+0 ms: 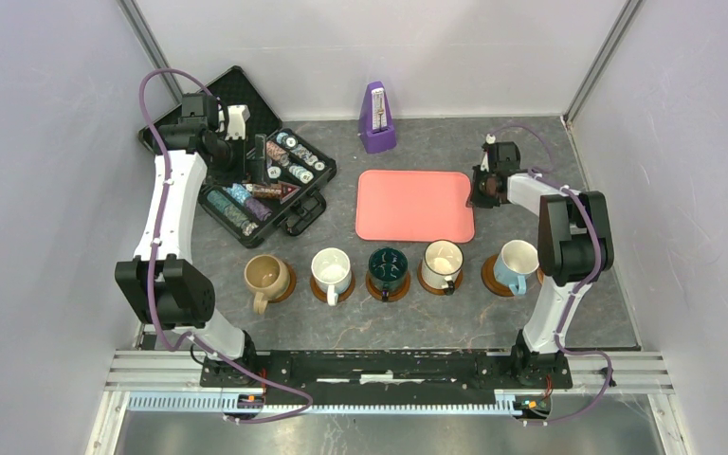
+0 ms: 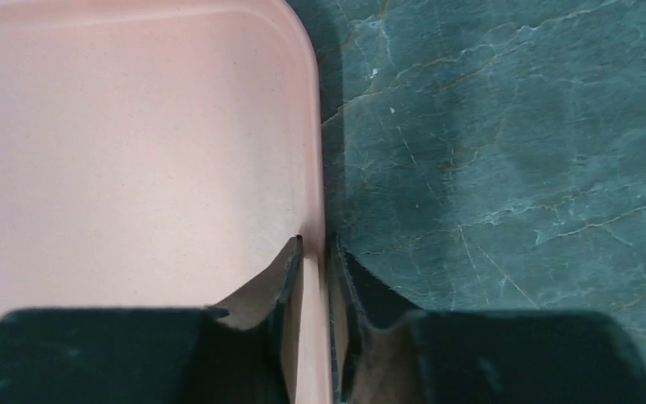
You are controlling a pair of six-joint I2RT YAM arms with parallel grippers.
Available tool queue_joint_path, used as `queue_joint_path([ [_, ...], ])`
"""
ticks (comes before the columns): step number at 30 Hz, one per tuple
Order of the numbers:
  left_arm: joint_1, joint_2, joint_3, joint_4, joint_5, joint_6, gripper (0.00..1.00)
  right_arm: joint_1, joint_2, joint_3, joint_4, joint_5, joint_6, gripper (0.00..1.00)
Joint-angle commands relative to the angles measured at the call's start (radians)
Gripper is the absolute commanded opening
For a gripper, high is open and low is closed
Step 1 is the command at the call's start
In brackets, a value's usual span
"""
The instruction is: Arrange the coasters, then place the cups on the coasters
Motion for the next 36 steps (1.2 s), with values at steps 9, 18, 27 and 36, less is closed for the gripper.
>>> queue_joint_path([
  [9,-0.002,-0.013,0.042,0.003,-0.025,0.016,1.0,-0.02,-0.077,-0.017,-0.061,-0.085,-0.03,0.65],
  [18,-0.002,0.076,0.264,-0.022,-0.051,0.059,1.0,-0.076,-0.166,0.23,-0.167,-0.216,-0.383,0.98],
  [27,-0.001,0.061,0.258,0.047,-0.11,0.056,1.0,-0.229,-0.271,0.31,-0.342,-0.428,-0.772,0.98],
  [36,0.003,-0.069,-0.041,0.164,-0.115,0.022,1.0,-0.308,-0.347,0.185,-0.375,-0.497,-0.827,0.98],
])
